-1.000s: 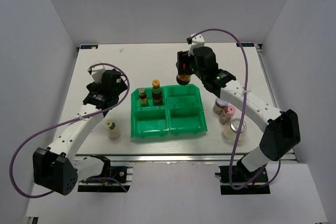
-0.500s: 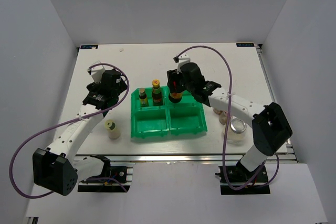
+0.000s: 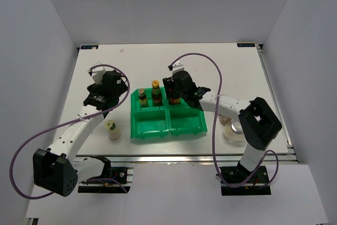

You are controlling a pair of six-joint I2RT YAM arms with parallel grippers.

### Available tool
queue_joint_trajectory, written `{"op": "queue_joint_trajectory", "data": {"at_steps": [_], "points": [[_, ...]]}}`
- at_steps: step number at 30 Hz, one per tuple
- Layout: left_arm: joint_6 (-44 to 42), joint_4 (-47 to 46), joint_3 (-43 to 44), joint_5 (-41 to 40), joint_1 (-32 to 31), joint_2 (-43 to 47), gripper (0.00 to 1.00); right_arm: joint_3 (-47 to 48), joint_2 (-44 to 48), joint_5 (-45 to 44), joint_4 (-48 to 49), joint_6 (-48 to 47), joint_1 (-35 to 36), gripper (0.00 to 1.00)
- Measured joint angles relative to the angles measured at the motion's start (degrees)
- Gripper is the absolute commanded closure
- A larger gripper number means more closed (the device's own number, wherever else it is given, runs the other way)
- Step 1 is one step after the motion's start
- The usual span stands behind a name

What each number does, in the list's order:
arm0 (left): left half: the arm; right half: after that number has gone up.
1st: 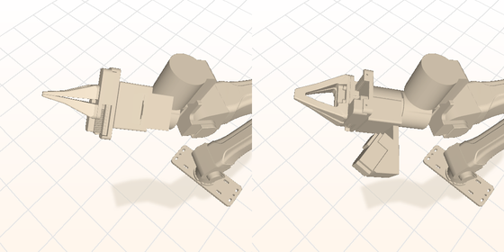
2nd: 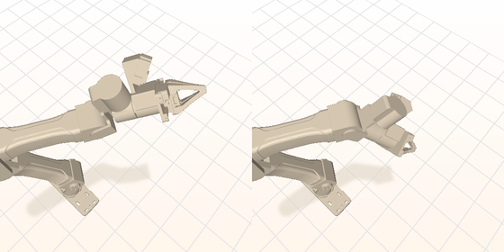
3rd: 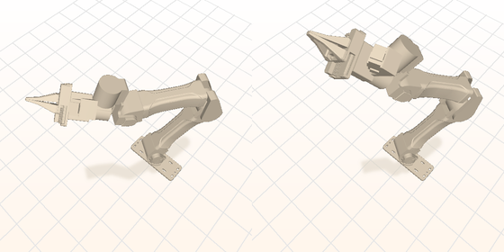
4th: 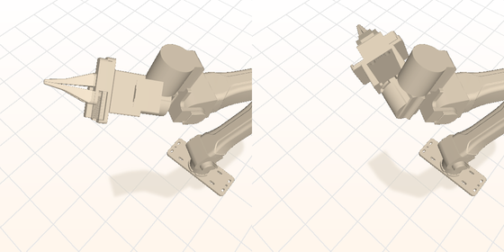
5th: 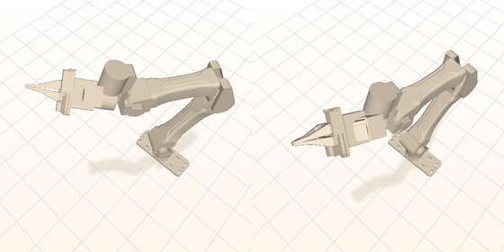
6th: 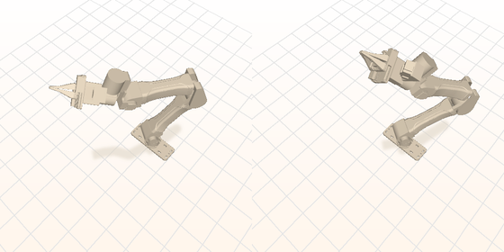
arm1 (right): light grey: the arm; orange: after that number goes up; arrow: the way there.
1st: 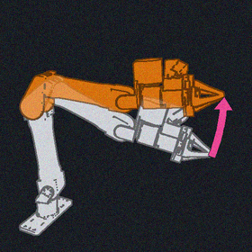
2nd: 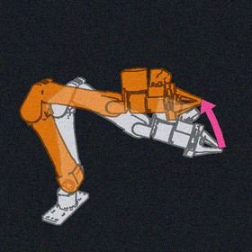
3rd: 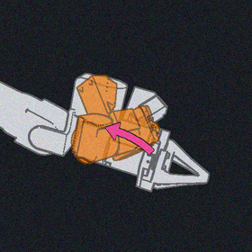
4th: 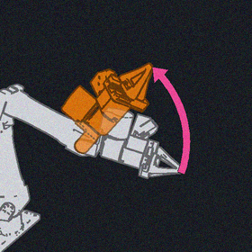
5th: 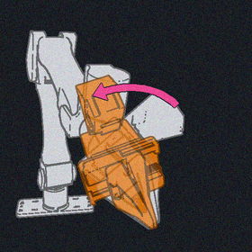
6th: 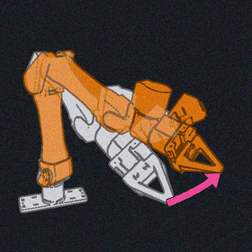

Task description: Organize the condiment bottles

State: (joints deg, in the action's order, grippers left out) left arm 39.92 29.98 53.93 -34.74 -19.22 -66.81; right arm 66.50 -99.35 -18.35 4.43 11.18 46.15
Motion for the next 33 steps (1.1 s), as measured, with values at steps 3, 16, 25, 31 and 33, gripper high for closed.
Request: {"op": "queue_joint_trajectory", "data": {"at_steps": [3,16,25,31,33], "points": [[0.0,0.0,0.0,0.1,0.0,0.0,0.02,0.0,0.0,-0.7,0.0,0.7,0.2,0.27],[0.0,0.0,-0.1,1.0,0.0,1.1,0.02,1.4,11.4,-4.3,-4.5,3.8,0.4,0.11],[-0.1,-0.2,-0.2,2.5,0.0,1.3,0.02,-3.6,26.3,-11.6,-16.4,9.3,-9.2,0.11],[-0.3,-0.6,-0.2,3.3,0.0,1.3,0.02,-10.8,29.1,-8.3,-23.0,10.9,-21.6,0.11],[-0.3,-0.6,-0.2,3.5,0.0,1.3,0.02,-11.3,27.8,-6.6,-24.9,10.8,-22.3,0.11]]}}
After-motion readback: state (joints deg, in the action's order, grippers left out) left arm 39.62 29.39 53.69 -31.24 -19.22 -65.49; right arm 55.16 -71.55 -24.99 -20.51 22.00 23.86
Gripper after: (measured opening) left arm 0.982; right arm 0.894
